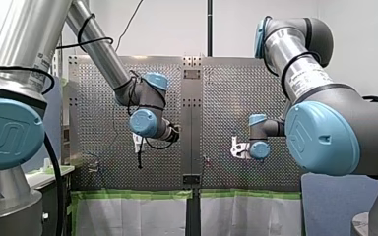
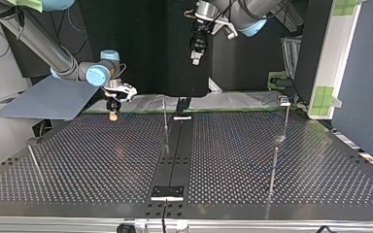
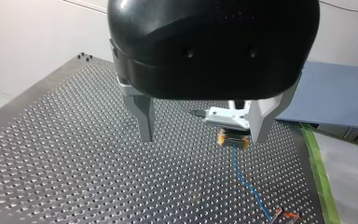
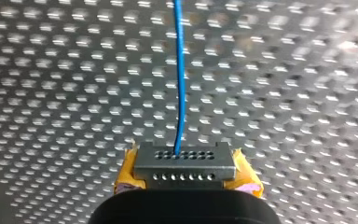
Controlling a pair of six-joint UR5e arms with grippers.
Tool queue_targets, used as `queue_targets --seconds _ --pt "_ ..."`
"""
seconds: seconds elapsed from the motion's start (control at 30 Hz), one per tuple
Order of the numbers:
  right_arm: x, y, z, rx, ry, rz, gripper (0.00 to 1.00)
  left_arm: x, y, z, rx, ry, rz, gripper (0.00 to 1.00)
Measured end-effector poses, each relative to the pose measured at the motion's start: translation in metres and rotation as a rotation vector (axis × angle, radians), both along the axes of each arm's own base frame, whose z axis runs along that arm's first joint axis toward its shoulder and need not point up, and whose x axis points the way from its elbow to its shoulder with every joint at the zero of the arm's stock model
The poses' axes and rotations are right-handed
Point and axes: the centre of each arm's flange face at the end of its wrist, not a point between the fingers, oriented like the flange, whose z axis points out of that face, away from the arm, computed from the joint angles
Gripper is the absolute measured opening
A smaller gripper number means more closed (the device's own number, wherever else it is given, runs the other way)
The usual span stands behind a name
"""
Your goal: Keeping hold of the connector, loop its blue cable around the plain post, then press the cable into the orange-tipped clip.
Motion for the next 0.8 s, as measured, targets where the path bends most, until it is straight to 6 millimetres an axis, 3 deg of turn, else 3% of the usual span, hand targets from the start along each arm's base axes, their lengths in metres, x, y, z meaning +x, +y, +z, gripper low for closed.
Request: queue_targets --seconds 0.13,0.27,0.8 --pt "-0.003 -0.005 0.021 -0.024 -0.009 -0.005 0.0 -0.013 0.012 0.004 0.005 -0.002 0.0 1.0" --pt "-0.002 -0.005 0.029 -0.032 -0.011 0.001 0.0 -0.024 0.022 0.007 0.012 -0.004 -0.001 1.0" --pt "-0.001 -0.001 0.03 -0.037 0.002 0.01 0.0 -0.072 0.066 0.016 0.012 -0.006 0.006 1.0"
